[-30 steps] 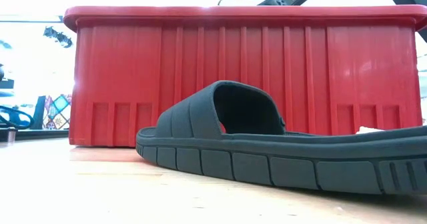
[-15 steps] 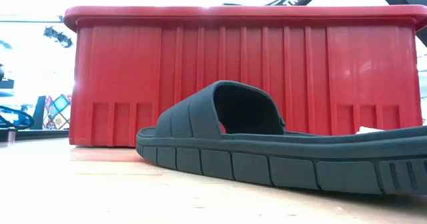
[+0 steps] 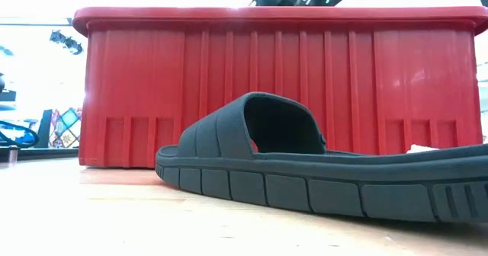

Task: Pick and place slides into bin
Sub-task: Put the green slides into the red bin

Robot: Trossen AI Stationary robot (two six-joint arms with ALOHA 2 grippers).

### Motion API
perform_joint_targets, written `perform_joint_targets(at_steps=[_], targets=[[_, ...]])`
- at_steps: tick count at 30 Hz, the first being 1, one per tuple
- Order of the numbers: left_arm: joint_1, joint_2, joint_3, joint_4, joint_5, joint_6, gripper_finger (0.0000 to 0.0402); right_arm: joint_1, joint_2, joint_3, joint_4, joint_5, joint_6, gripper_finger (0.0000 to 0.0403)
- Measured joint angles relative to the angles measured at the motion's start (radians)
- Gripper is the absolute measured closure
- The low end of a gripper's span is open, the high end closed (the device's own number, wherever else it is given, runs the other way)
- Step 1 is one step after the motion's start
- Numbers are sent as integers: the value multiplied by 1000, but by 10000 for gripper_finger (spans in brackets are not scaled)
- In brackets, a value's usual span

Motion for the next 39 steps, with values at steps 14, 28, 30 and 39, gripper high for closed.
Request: perform_joint_targets(at_steps=[14, 28, 30, 39], targets=[[1, -150, -509, 676, 44, 11, 277, -43, -376, 0, 41, -172, -250, 396], [25, -58, -731, 1200, 231, 46, 122, -11, -512, 0, 298, -597, -365, 396], [23, -29, -732, 1275, 265, 117, 114, -5, -512, 0, 323, -685, -382, 396], [2, -15, -581, 991, 153, 547, 108, 1, -533, 0, 91, -882, -354, 396]])
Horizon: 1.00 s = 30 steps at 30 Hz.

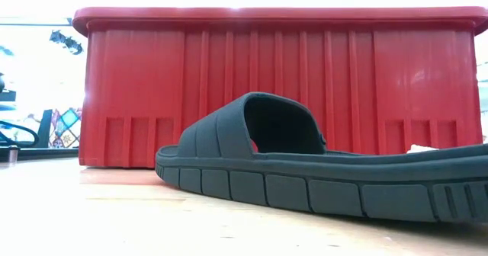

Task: Pick and place slides into bin
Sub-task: Put the green slides into the red bin

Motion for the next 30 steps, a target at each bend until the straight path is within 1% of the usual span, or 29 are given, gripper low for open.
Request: perform_joint_targets(at_steps=[4, 6, 9, 12, 15, 17, 19, 25, 30], targets=[[-21, 6, 104, -209, -21, 159, 113, -2, -4, 0, -161, 1, -9, 396], [-32, 20, 133, -300, -21, 215, 116, -3, -2, 0, -172, -3, -17, 395], [-48, 52, 145, -364, -23, 302, 119, -3, -2, 0, -160, -12, -20, 396], [-68, 75, 148, -353, -44, 388, 120, -2, -1, 0, -167, -17, -26, 396], [-84, 99, 148, -302, -127, 449, 120, -2, -1, 0, -165, -26, -23, 396], [-86, 103, 146, -284, -150, 479, 121, -2, -1, 0, -167, -27, -23, 396], [-86, 101, 146, -257, -153, 513, 121, -1, -1, 0, -172, -25, -18, 396], [-95, 101, 147, -264, -157, 640, 121, -1, -1, 0, -200, -26, -3, 396], [-96, 106, 147, -252, -157, 702, 122, -2, -1, 0, -217, -16, -1, 396]])
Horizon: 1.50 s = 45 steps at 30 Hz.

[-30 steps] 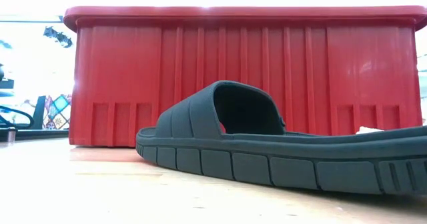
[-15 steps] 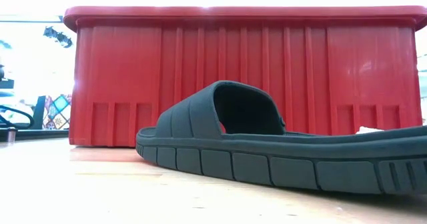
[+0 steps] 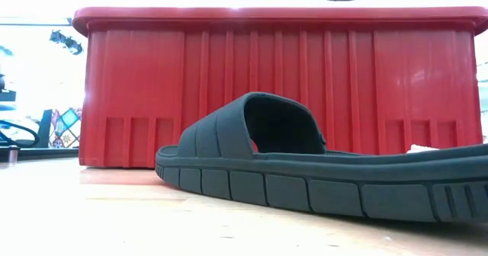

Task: Pick and place slides into bin
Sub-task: Put the green slides into the red bin

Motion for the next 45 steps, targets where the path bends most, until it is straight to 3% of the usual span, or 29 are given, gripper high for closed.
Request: perform_joint_targets(at_steps=[11, 23, 31, 37, 45], targets=[[0, 3, 0, 34, -6, 119, 147, 0, 0, 0, -14, 12, 1, 396], [-59, 5, 0, 44, -67, 155, 119, 0, 2, 0, -66, 53, -35, 395], [-62, 34, 0, 47, -68, 145, 135, 15, 2, 0, -5, 46, -57, 396], [-78, 50, 0, 39, -66, 122, 196, 43, 2, 0, -6, 54, -70, 393], [-96, 48, -1, 20, -71, 65, 357, 53, -1, 1, 5, 99, -101, 368]])
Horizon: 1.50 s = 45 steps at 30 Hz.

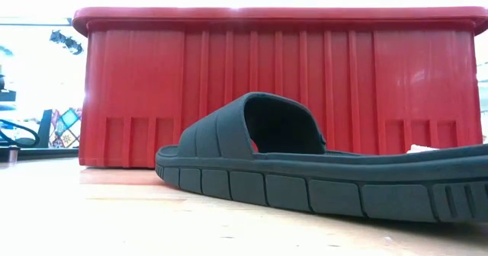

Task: Pick and place slides into bin
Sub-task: Put the green slides into the red bin

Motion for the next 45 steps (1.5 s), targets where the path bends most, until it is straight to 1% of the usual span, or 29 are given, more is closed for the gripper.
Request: perform_joint_targets(at_steps=[3, 6, 9, 11, 13, 15, 17, 19, 21, 24, 27, 30, 32, 35, 37, 39, 42, 45], targets=[[0, -1, 0, -17, 0, -90, 358, 0, -1, 0, 18, 32, -27, 341], [0, -9, 0, -45, 2, -153, 358, -1, -7, 0, 72, 55, -43, 307], [0, -18, 1, -55, 3, -195, 351, -3, -21, 0, 128, 87, -68, 268], [1, -31, 0, -79, 4, -233, 354, -4, -36, 0, 153, 113, -97, 240], [8, -41, 0, -84, 4, -282, 357, -4, -57, 0, 168, 144, -144, 212], [20, -60, 0, -131, 14, -356, 357, -4, -79, 0, 171, 177, -192, 184], [44, -81, 0, -169, 34, -469, 357, -4, -104, 0, 172, 215, -236, 157], [86, -102, 0, -234, 69, -619, 357, 4, -127, 0, 186, 256, -287, 129], [138, -123, 0, -281, 132, -771, 357, 19, -150, 0, 209, 292, -374, 104], [219, -136, 0, -300, 241, -1001, 357, 56, -169, 0, 266, 361, -566, 70], [299, -140, 0, -300, 351, -1275, 357, 90, -169, 0, 299, 443, -780, 42], [369, -139, 0, -312, 489, -1498, 356, 100, -152, 1, 289, 542, -966, 20], [400, -139, 0, -307, 568, -1616, 356, 101, -130, 0, 239, 595, -1104, 12], [446, -139, 0, -307, 650, -1752, 357, 112, -85, -1, 139, 657, -1251, 7], [475, -139, 0, -307, 699, -1806, 357, 113, -49, -1, 100, 709, -1298, 4], [491, -139, 0, -302, 727, -1838, 357, 111, -15, -1, 70, 733, -1335, 3], [502, -139, 0, -295, 732, -1883, 355, 105, 29, -1, 11, 738, -1397, 3], [502, -139, 1, -294, 736, -1913, 355, 101, 68, -1, -77, 736, -1421, 3]])
